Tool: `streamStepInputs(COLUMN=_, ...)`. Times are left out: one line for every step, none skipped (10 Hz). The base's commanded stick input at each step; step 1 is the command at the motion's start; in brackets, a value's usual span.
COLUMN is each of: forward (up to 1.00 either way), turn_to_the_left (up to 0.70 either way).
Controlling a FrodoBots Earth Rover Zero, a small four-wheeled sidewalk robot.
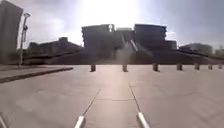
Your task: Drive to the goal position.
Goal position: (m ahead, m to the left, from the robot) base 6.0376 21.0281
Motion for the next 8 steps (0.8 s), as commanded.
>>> streamStepInputs(forward=1.00, turn_to_the_left=0.00)
streamStepInputs(forward=1.00, turn_to_the_left=0.00)
streamStepInputs(forward=1.00, turn_to_the_left=0.00)
streamStepInputs(forward=1.00, turn_to_the_left=0.00)
streamStepInputs(forward=1.00, turn_to_the_left=0.00)
streamStepInputs(forward=1.00, turn_to_the_left=0.00)
streamStepInputs(forward=1.00, turn_to_the_left=0.00)
streamStepInputs(forward=1.00, turn_to_the_left=0.00)
